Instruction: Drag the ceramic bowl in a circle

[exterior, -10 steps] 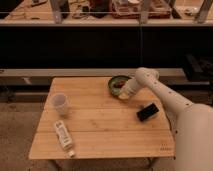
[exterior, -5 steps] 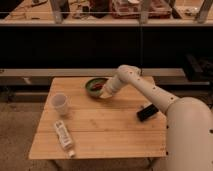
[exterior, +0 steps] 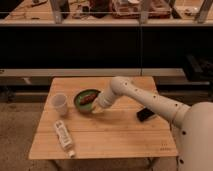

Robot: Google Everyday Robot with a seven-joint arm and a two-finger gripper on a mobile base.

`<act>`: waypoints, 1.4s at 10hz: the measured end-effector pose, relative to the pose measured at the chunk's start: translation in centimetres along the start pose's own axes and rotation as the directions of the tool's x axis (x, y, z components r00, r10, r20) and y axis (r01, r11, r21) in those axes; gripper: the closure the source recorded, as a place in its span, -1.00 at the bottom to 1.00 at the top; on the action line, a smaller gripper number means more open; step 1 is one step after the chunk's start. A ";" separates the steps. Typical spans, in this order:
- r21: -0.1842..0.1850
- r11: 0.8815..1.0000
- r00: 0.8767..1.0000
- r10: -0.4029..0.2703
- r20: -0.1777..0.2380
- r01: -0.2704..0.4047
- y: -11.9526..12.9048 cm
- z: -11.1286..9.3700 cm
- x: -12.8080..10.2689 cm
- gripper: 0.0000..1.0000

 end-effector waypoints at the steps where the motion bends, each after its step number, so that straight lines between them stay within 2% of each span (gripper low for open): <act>1: -0.017 0.999 0.999 0.031 -0.011 -0.031 2.0 -0.3 1.0 0.86; 2: -0.020 0.996 0.996 0.082 -0.028 -0.083 3.8 -1.0 2.6 0.86; 3: -0.006 0.990 0.989 0.141 -0.047 -0.141 5.3 -2.1 4.4 0.86; 4: 0.022 0.980 0.978 0.199 -0.067 -0.198 6.3 -3.5 6.3 0.86; 6: 0.098 0.951 0.946 0.304 -0.112 -0.294 7.4 -6.5 10.4 0.86; 8: 0.192 0.917 0.916 0.377 -0.136 -0.349 5.6 -9.2 14.3 0.86; 9: 0.218 0.907 0.908 0.395 -0.137 -0.361 4.3 -9.7 15.6 0.86; 12: 0.261 0.895 0.904 0.405 -0.135 -0.362 -1.1 -8.9 18.2 0.86; 13: 0.275 0.894 0.907 0.401 -0.133 -0.355 -3.1 -8.7 18.5 0.86; 14: 0.283 0.897 0.911 0.389 -0.141 -0.339 -4.9 -8.6 18.6 0.86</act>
